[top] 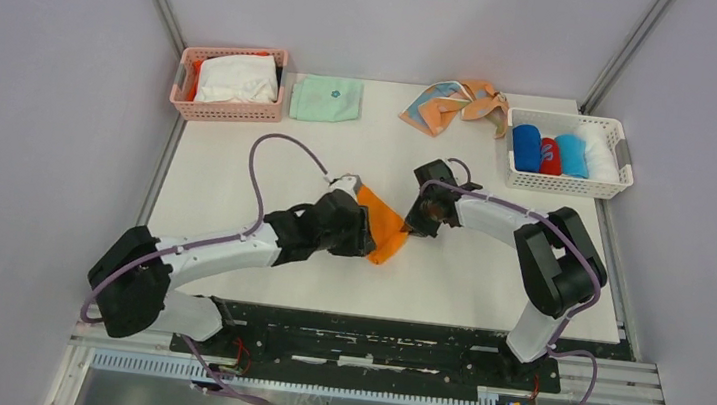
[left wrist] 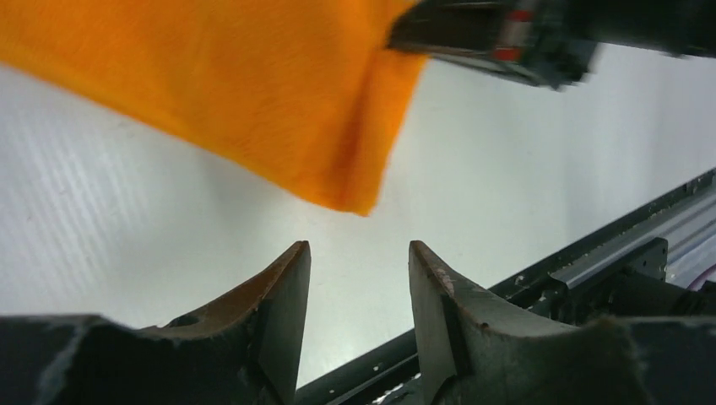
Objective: Roll the towels
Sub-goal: Roll the towel at the center of the board.
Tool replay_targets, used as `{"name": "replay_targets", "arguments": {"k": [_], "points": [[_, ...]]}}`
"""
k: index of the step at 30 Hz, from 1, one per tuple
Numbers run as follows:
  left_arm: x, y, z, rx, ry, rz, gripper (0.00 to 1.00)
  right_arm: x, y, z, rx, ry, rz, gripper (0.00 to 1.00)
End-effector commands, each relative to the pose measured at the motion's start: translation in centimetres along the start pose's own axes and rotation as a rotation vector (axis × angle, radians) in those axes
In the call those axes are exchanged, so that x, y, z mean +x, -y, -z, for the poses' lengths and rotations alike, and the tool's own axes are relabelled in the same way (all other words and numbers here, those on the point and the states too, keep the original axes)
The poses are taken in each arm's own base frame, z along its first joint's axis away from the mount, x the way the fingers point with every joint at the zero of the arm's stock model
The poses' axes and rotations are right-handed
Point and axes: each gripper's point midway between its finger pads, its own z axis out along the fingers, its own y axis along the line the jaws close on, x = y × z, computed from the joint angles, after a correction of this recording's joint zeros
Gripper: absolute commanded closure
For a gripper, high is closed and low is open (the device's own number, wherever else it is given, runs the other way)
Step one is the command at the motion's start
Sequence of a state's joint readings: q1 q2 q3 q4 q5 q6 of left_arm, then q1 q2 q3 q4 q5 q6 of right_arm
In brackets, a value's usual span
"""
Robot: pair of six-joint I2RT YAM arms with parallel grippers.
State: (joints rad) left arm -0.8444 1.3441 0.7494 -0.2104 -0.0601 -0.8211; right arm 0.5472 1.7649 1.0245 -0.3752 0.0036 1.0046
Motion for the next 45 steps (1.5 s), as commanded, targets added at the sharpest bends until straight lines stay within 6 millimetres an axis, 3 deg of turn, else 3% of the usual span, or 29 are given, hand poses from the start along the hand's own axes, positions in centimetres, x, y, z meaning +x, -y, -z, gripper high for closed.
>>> {"name": "replay_targets", "arguments": {"k": [1,6,11,16,24,45], "points": [[-3.1,3.4,2.2,-0.083,0.217,-0.304,0.46,1.3,3.8,-0.2,0.17,-0.04,0.036,0.88],[-1.5,7.9,0.7,-0.112,0.272,-0.588,0.45,1.5,3.5,-0.2,0.16,-0.056,0.035,0.88],[0.1,9.8,-1.4,-0.163,0.299,-0.782,0.47,1.6,3.4,-0.1,0.157,-0.065,0.038,0.87],[1.0,8.5,-4.2,-0.267,0.281,-0.901,0.49,1.8,3.0,-0.3,0.138,-0.081,0.042,0.87],[2.4,7.3,-6.6,-0.36,0.255,-1.029,0.5,2.1,2.9,-0.6,0.126,-0.094,0.035,0.87],[3.5,2.2,-8.4,-0.563,0.161,-1.099,0.53,2.4,2.8,-0.8,0.098,-0.108,0.039,0.87]]}}
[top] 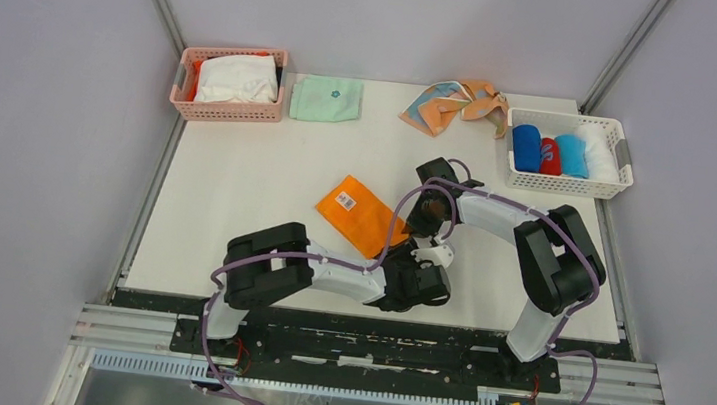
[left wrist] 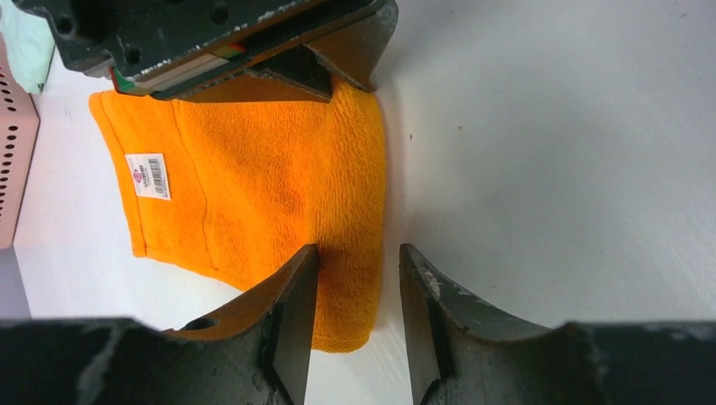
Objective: Roll the towels
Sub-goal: Roll the towel at the center of the board.
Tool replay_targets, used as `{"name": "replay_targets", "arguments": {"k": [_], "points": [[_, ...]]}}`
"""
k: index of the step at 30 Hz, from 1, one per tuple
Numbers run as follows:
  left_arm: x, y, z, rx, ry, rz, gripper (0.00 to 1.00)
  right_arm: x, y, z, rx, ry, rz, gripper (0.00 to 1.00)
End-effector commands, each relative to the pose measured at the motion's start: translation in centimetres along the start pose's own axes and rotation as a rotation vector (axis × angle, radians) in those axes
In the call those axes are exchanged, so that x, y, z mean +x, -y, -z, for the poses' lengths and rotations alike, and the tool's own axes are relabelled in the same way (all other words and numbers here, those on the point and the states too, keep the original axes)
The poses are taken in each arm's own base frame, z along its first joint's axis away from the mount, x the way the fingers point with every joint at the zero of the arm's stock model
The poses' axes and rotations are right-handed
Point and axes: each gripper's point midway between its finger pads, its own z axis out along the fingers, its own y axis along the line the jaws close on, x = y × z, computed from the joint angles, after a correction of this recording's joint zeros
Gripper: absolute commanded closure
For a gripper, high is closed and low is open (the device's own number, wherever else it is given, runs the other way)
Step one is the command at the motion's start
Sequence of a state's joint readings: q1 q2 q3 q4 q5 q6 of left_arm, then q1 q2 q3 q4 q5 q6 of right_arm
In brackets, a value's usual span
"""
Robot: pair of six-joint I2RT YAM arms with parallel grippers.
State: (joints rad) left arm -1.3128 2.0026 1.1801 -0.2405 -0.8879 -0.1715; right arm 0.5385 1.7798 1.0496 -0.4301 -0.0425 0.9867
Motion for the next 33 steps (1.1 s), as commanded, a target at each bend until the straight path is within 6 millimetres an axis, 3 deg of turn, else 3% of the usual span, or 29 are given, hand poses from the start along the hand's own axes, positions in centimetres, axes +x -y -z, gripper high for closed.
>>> {"name": "replay_targets", "arguments": {"k": [1,8,15,20,27,33], "points": [[1.9,0.2,-0.5,-0.004,-0.069,-0.026,0.54,1.7,2.4,-1.1,0.086,-0.047,0.028,0.87],[4.6,0.4,-1.5,0.006,-0.145,-0.011,0.63,1.0,1.5,-0.3,0.037,-0.032,0.04,0.86],[5.6,0.1,-2.0,0.094,-0.197,0.091,0.7,0.4,0.2,0.4,-0.047,-0.036,0.051,0.84],[5.7,0.8,-1.8,0.23,-0.23,0.188,0.81,-0.1,-0.7,1.1,-0.112,-0.037,0.049,0.8],[3.8,2.6,0.5,0.555,-0.268,0.402,0.96,-2.3,-2.5,4.3,-0.254,0.043,0.053,0.59],[2.1,1.7,1.4,0.853,-0.329,0.748,0.97,-3.3,-1.5,5.6,-0.317,0.121,0.021,0.46]]}}
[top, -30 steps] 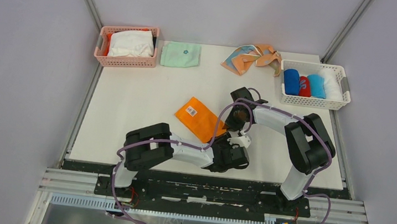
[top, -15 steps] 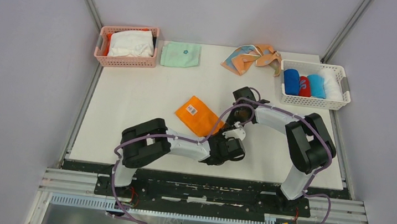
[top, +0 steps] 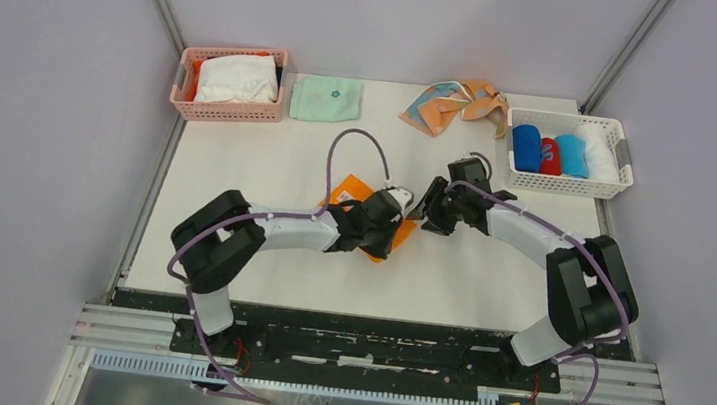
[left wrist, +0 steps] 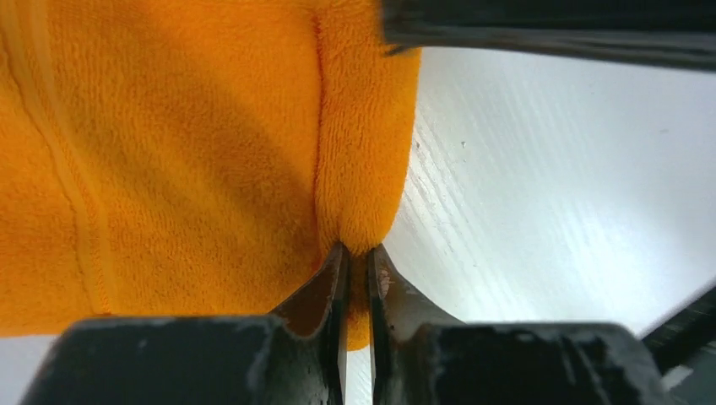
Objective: Roll the towels
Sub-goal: Roll the towel at the center of the board.
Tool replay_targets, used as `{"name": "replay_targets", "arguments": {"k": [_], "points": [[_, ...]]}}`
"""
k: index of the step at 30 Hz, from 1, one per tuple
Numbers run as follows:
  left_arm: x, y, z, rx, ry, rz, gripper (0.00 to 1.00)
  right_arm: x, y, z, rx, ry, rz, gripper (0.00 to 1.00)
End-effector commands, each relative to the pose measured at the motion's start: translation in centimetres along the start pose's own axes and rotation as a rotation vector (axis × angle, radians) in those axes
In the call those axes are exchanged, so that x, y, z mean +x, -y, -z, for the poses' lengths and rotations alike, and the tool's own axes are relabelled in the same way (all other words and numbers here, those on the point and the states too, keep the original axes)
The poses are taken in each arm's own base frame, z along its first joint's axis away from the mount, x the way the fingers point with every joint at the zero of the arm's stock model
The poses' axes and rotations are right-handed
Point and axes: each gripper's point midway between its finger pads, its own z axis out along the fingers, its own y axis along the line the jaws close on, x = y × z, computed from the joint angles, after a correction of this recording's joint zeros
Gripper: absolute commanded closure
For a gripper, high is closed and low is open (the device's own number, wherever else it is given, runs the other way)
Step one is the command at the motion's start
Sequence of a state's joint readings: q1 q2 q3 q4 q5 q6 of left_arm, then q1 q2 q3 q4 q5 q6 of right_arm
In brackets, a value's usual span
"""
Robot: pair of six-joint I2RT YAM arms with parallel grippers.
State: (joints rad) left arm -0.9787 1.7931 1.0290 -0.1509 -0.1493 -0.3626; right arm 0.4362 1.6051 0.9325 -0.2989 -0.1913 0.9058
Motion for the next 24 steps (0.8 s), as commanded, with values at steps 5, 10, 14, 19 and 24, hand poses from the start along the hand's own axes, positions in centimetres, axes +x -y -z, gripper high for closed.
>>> {"name": "replay_targets", "arguments": {"k": [5,10,14,19,24], "points": [[1.9,2.4,1.8,0.502,-0.2,0.497,0.97,-0.7,-1.9,2.0,-0.213,0.109,0.01,0.39],[1.3,1.1,2.1,0.636,-0.193,0.756,0.97,-0.3,-2.0,2.0,-0.269,0.124,0.021,0.34],[1.0,-0.4,2.5,0.705,-0.156,0.936,0.97,0.0,-2.2,1.4,-0.299,0.114,0.018,0.33],[1.0,-1.9,2.9,0.715,-0.1,1.079,0.97,0.8,-2.8,0.1,-0.351,0.065,-0.002,0.32],[2.1,-2.5,2.7,0.694,-0.094,1.152,0.97,2.1,-3.4,-1.7,-0.363,0.018,0.009,0.33]]}}
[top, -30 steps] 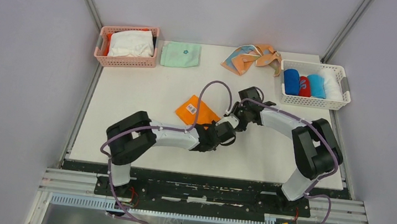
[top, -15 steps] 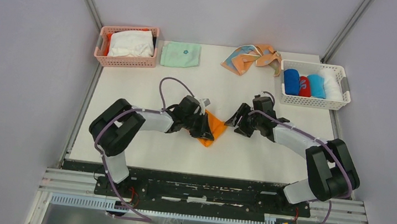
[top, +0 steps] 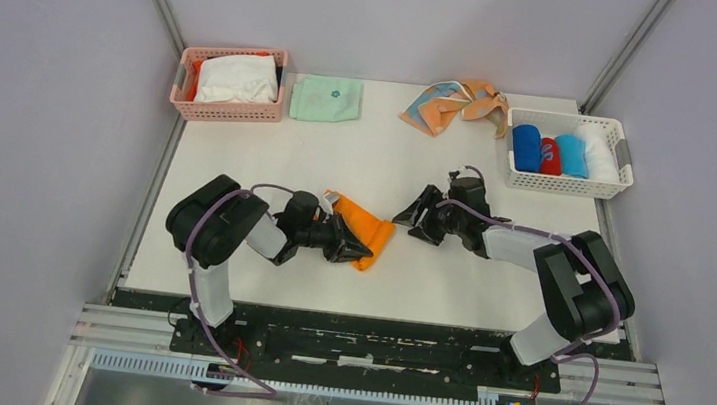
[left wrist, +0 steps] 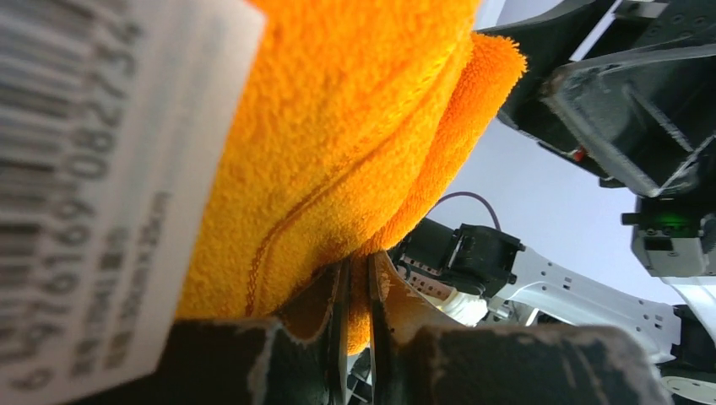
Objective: Roll the towels
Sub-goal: Roll the towel at the center of the board.
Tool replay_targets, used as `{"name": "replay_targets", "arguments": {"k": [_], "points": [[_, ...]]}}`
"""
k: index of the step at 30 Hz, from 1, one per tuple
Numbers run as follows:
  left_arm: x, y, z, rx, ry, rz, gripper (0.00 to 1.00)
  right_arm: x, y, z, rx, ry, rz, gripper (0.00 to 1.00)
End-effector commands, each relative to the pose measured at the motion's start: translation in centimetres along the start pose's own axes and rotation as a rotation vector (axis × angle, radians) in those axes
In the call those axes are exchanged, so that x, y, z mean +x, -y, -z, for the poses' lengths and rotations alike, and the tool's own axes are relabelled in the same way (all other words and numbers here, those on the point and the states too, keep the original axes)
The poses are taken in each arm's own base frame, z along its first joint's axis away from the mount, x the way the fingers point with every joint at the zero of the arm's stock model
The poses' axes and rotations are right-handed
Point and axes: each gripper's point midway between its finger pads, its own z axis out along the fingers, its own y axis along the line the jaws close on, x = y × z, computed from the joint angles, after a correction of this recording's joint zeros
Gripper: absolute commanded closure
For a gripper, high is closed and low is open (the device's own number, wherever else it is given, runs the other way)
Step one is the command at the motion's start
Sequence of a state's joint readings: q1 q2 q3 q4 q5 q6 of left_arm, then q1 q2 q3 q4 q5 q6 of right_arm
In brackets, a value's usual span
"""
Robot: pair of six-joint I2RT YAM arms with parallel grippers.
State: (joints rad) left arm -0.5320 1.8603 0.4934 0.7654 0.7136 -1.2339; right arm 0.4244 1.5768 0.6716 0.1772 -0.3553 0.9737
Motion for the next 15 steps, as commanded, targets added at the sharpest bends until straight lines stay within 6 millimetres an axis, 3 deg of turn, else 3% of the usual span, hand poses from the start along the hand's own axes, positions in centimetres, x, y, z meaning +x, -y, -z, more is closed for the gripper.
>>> {"name": "replay_targets", "arguments": {"k": [1,8,11,15], "points": [[-0.5,0.2,-0.1,0.037,0.028,0.095,0.97,0.8,-1.7,-1.6,-0.083,-0.028,0.011,0.34],[-0.5,-0.7,-0.3,0.012,0.024,0.119,0.97,2.6,-0.9,-3.9,-0.073,-0.081,-0.008,0.4],[-0.3,-1.1,-0.3,-0.008,0.023,0.124,0.97,2.8,0.7,-4.6,-0.011,-0.074,-0.025,0.45],[-0.4,-1.2,0.1,-0.039,0.039,0.087,0.92,3.1,3.6,-4.6,0.152,-0.081,-0.041,0.61]]}}
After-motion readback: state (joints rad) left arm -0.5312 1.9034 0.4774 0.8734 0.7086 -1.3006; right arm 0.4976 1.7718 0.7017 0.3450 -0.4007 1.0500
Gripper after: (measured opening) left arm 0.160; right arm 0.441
